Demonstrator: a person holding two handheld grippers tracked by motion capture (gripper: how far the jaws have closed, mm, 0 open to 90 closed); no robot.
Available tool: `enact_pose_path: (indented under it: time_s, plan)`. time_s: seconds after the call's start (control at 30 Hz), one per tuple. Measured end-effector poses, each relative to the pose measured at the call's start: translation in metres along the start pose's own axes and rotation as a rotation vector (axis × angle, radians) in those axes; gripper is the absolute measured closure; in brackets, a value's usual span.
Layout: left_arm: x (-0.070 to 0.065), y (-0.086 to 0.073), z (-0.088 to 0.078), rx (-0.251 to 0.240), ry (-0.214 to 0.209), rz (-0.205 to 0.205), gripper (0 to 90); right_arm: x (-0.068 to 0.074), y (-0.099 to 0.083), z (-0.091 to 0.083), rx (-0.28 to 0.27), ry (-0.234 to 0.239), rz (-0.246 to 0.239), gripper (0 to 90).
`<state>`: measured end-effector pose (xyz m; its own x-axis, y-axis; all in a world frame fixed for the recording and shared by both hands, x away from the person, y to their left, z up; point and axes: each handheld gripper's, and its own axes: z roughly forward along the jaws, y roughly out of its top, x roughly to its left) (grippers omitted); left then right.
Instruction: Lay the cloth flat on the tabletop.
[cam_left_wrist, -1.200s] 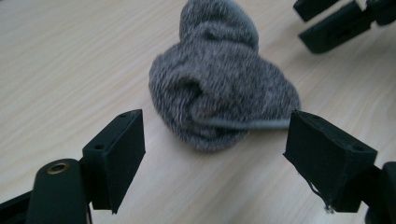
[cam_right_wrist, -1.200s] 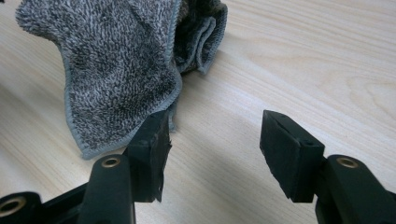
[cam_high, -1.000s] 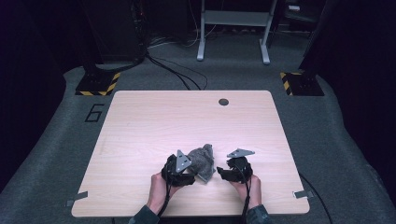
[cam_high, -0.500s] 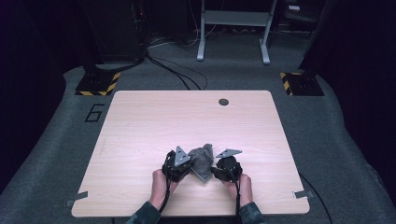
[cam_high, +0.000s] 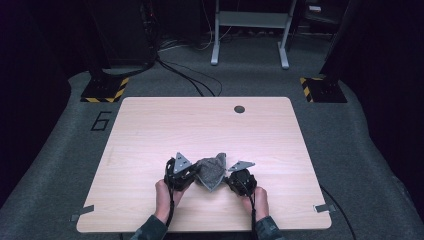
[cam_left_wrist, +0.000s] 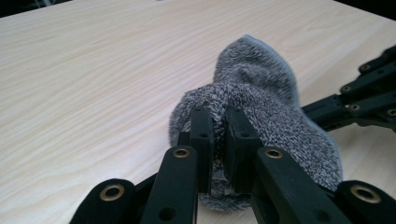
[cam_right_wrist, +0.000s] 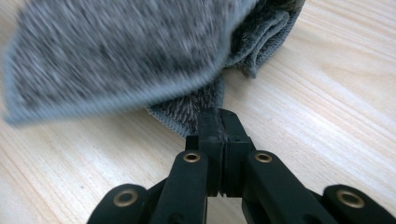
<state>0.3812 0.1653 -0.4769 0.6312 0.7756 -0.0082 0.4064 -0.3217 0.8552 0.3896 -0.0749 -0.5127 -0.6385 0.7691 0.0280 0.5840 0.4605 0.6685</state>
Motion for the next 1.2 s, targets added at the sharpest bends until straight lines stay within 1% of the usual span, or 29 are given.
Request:
enact_pose_path:
  time_s: [0.03,0.07,0.1,0.13,0.17,0.27,0.3,0.33,0.37,0.4,0.43,0.47,0.53,0.6,0.63,0.67,0.73,0.8,0.83,0.87,0.93,0.97,1.0,1.03,1.07,1.1,1.13,1.17,1.2]
  plan:
    - [0.004,0.0,-0.002,-0.005,0.007,-0.014,82.7,0.0,0.0,-0.001,0.002,-0.01,-0.004,89.3]
    - [0.006,0.0,-0.003,-0.01,0.012,-0.021,82.7,0.0,-0.001,-0.002,0.01,-0.018,0.01,89.2]
    - [0.009,0.0,-0.004,-0.009,0.015,-0.032,82.6,-0.002,-0.002,-0.003,0.006,-0.019,0.003,89.2]
    - [0.013,-0.001,-0.006,-0.014,0.021,-0.039,82.6,-0.003,-0.003,-0.004,0.012,-0.023,0.017,89.3]
    - [0.016,-0.001,-0.007,-0.017,0.027,-0.047,82.5,-0.006,-0.005,-0.005,0.004,-0.026,0.004,89.2]
    - [0.026,-0.002,-0.009,-0.016,0.035,-0.082,82.4,-0.011,-0.009,-0.01,0.006,-0.033,0.014,89.2]
    - [0.028,-0.002,-0.009,-0.016,0.038,-0.086,82.2,-0.013,-0.011,-0.012,0.008,-0.039,0.022,89.2]
    - [0.031,-0.003,-0.009,-0.014,0.042,-0.098,82.2,-0.014,-0.012,-0.013,0.008,-0.041,0.026,89.2]
    - [0.033,-0.003,-0.009,-0.013,0.042,-0.104,82.0,-0.016,-0.014,-0.014,0.006,-0.047,0.042,89.2]
    - [0.036,-0.004,-0.009,-0.01,0.044,-0.11,81.8,-0.017,-0.015,-0.015,0.003,-0.048,0.039,89.2]
    - [0.038,-0.004,-0.008,-0.006,0.046,-0.127,81.6,-0.019,-0.016,-0.017,0.009,-0.05,0.041,89.1]
    - [0.04,-0.005,-0.007,-0.003,0.051,-0.141,81.5,-0.019,-0.018,-0.019,0.013,-0.064,0.052,89.1]
    - [0.045,-0.007,-0.006,0.014,0.044,-0.156,80.6,-0.021,-0.019,-0.02,0.013,-0.076,0.055,89.1]
    - [0.052,-0.009,-0.004,0.028,0.048,-0.175,78.8,-0.022,-0.021,-0.023,0.022,-0.08,0.055,89.1]
    - [0.054,-0.011,-0.003,0.035,0.042,-0.189,77.0,-0.021,-0.023,-0.025,0.031,-0.088,0.059,89.0]
    - [0.056,-0.012,-0.003,0.04,0.048,-0.201,74.6,-0.022,-0.024,-0.027,0.033,-0.09,0.051,89.1]
    - [0.06,-0.014,-0.004,0.046,0.052,-0.216,70.7,-0.021,-0.027,-0.03,0.039,-0.097,0.064,89.0]
    - [0.062,-0.015,-0.007,0.05,0.064,-0.228,63.0,-0.022,-0.03,-0.034,0.04,-0.102,0.07,88.7]
    - [0.063,-0.015,-0.009,0.048,0.077,-0.23,58.1,-0.023,-0.032,-0.035,0.042,-0.108,0.072,87.7]
    - [0.063,-0.014,-0.011,0.047,0.087,-0.23,52.0,-0.023,-0.032,-0.036,0.048,-0.109,0.082,84.7]
    - [0.061,-0.013,-0.016,0.041,0.102,-0.224,43.5,-0.024,-0.03,-0.038,0.035,-0.102,0.086,78.8]
    - [0.059,-0.012,-0.018,0.036,0.102,-0.218,40.7,-0.024,-0.028,-0.039,0.026,-0.103,0.09,76.1]
    - [0.057,-0.011,-0.02,0.032,0.1,-0.215,38.5,-0.024,-0.025,-0.041,0.013,-0.101,0.092,74.1]
    - [0.055,-0.009,-0.022,0.027,0.094,-0.205,36.0,-0.023,-0.021,-0.043,-0.007,-0.098,0.088,71.2]
    - [0.052,-0.007,-0.023,0.019,0.094,-0.194,34.4,-0.022,-0.016,-0.044,-0.015,-0.092,0.087,69.9]
    - [0.048,-0.006,-0.024,0.011,0.09,-0.181,33.3,-0.021,-0.01,-0.045,-0.023,-0.09,0.073,67.8]
    - [0.044,-0.005,-0.025,0.0,0.091,-0.168,32.0,-0.019,-0.005,-0.044,-0.027,-0.083,0.071,66.5]
    - [0.039,-0.004,-0.024,-0.006,0.083,-0.152,31.3,-0.017,0.001,-0.043,-0.032,-0.069,0.062,65.4]
    - [0.034,-0.003,-0.024,-0.002,0.068,-0.137,30.4,-0.016,0.006,-0.039,-0.04,-0.066,0.04,64.2]
